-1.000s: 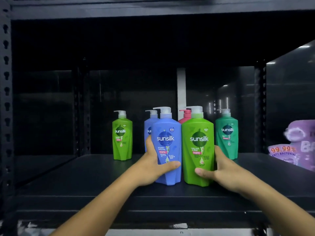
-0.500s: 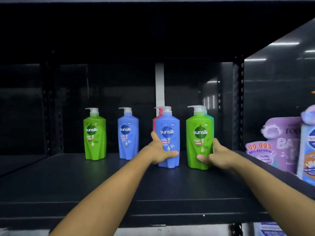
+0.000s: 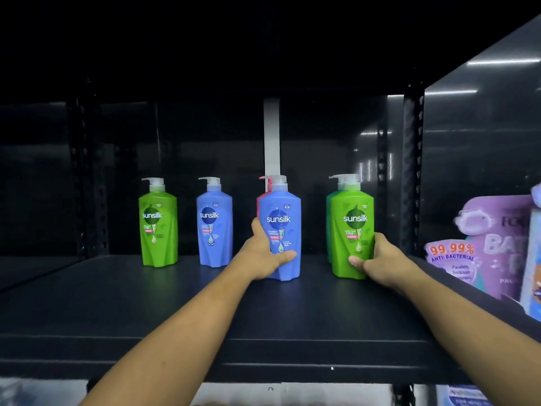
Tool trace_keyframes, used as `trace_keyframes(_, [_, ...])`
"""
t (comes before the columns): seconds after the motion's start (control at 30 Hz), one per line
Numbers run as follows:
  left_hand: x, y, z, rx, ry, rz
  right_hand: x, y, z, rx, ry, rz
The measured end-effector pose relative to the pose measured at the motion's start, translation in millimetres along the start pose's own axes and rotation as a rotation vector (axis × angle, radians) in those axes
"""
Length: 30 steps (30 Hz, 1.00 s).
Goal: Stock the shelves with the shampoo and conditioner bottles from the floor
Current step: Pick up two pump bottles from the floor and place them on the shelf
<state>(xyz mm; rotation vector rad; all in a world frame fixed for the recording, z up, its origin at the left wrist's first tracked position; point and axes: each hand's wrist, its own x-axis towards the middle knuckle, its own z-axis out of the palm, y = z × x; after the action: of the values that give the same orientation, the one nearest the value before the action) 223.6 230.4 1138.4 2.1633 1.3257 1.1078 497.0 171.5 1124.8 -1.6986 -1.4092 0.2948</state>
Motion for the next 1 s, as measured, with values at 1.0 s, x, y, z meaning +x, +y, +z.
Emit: trace_keyframes(1.0, [-64.9, -5.2, -41.6, 0.519, -0.311, -0.048, -71.1, -33.6, 10.5, -0.664, 0.027, -0.066])
